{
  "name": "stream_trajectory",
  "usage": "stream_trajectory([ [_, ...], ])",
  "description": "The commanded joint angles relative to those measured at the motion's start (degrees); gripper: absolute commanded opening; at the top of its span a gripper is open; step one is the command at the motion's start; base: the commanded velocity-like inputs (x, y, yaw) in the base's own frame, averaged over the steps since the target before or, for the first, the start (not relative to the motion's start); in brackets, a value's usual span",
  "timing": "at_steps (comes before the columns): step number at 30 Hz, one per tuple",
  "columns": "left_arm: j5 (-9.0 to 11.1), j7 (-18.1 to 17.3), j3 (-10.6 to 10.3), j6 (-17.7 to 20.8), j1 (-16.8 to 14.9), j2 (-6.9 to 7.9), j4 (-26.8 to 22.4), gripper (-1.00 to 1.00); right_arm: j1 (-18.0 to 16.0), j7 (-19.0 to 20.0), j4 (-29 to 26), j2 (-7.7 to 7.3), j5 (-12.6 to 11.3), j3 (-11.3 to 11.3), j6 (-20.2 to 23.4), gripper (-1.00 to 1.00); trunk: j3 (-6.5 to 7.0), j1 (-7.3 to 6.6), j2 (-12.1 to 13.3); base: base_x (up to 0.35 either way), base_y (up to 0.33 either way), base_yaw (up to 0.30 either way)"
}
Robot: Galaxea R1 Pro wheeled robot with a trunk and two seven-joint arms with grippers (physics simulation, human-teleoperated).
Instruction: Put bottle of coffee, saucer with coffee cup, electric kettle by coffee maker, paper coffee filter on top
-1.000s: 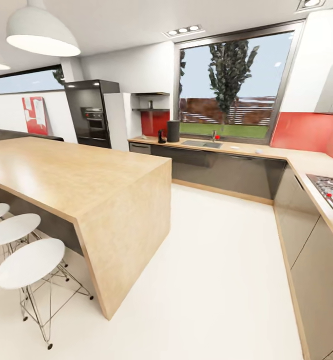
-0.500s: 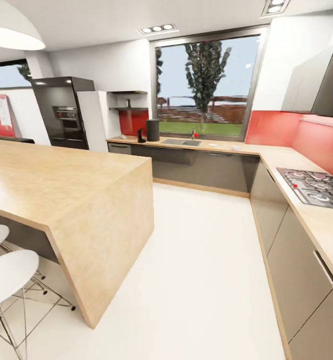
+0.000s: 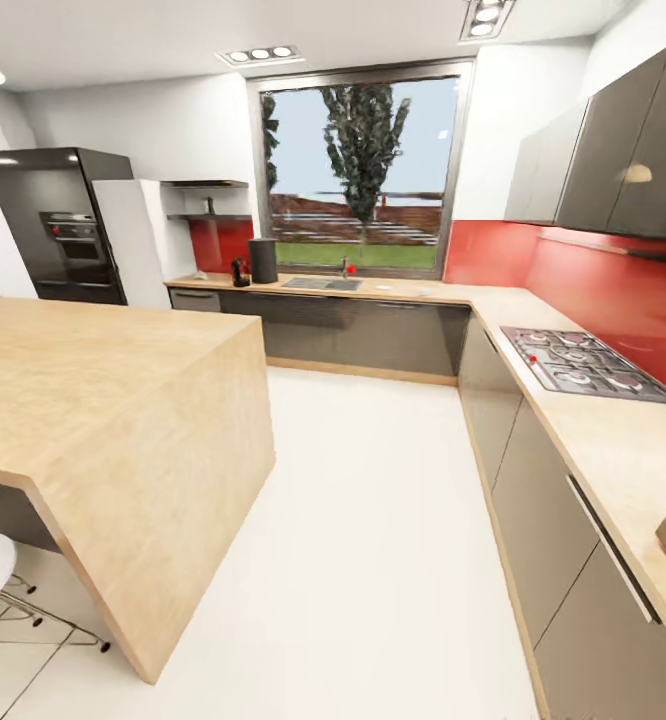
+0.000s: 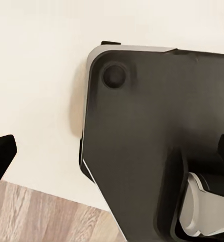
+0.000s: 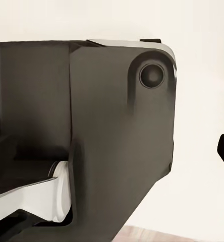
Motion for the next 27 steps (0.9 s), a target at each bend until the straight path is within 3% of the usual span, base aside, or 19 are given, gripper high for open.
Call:
stream_trajectory([
  [1,0.1,0.0,0.4,-0.2,0.0,0.05,0.0,1.0,0.0,0.0,0.0,0.01,0.0,0.0,-0.1,1.0,-0.12,0.03,-0.1,0.0,0.0,-0.273],
  [12,0.2,0.0,0.6,-0.3,0.0,0.32,0.0,1.0,0.0,0.0,0.0,-0.03,0.1,0.0,-0.1,1.0,-0.12,0.03,-0.1,0.0,0.0,-0.266],
  [19,0.2,0.0,1.0,-0.4,-0.4,1.01,-0.1,1.0,0.0,-0.2,-0.4,-0.36,0.2,0.0,-0.1,1.0,-0.12,0.03,-0.1,0.0,0.0,-0.059],
  [23,0.1,0.0,1.3,-0.3,-2.2,2.31,-0.1,1.0,0.0,-0.5,-3.9,-0.92,0.3,0.0,0.0,1.0,-0.12,0.03,-0.1,0.0,0.0,-0.005],
  [27,0.0,0.0,1.4,-0.1,-5.9,3.51,-0.1,1.0,0.0,-0.5,-13.3,-1.4,0.4,0.0,0.0,1.0,-0.12,0.03,-0.1,0.0,0.0,-0.001],
])
